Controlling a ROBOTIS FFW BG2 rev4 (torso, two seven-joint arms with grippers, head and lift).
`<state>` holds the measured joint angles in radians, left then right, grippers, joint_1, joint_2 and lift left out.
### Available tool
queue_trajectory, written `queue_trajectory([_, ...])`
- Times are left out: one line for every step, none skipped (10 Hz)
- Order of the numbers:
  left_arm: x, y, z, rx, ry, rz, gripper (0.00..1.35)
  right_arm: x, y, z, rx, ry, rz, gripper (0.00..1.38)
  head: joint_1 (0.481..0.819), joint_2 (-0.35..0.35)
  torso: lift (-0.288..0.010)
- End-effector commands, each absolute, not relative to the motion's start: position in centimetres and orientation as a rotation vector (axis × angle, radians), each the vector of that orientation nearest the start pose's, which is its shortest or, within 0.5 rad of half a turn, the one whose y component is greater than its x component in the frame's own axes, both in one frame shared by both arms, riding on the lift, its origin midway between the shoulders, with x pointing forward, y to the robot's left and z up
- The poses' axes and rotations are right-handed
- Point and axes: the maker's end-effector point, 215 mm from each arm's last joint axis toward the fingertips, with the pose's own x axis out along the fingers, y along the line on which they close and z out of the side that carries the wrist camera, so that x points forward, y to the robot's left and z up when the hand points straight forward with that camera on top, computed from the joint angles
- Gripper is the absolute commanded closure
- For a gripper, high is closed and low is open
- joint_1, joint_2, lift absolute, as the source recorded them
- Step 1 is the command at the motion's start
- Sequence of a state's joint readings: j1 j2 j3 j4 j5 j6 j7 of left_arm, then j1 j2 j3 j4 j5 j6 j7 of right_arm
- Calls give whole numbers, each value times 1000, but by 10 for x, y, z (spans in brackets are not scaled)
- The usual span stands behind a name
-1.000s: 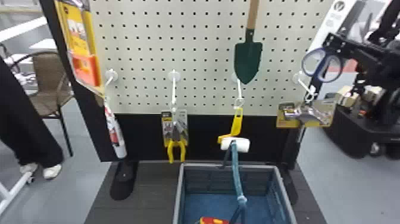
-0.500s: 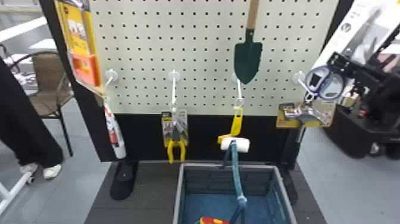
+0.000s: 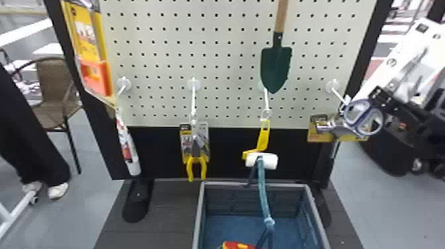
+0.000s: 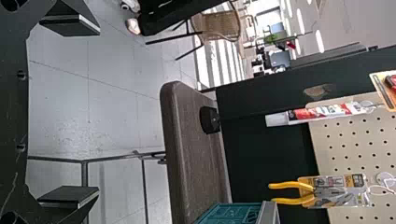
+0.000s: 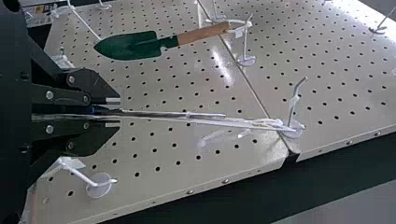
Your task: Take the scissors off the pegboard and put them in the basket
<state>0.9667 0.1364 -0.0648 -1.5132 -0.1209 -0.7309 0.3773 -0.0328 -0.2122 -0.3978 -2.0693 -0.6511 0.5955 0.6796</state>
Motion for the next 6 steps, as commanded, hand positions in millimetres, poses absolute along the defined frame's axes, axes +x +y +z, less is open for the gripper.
queue_trajectory([159, 273, -520, 173, 267, 139, 102, 521, -269, -139, 359, -157, 612, 1289, 549, 0, -100])
queue_trajectory([158, 273, -521, 172, 269, 140, 101, 517, -271, -151, 376, -143, 600, 1289, 549, 0, -100])
queue_trajectory([158, 273, -521, 173, 269, 139, 102, 514, -270, -161, 387, -129, 595, 1289, 549, 0, -100])
queue_trajectory([158, 273, -521, 173, 269, 139, 101, 511, -270, -170, 396, -116, 589, 1289, 549, 0, -100])
queue_trajectory([157, 273, -521, 171, 270, 141, 101, 508, -271, -183, 412, -99, 578, 1289, 549, 0, -100])
queue_trajectory([157, 273, -521, 171, 270, 141, 102, 503, -275, -196, 431, -83, 560, 1289, 549, 0, -100])
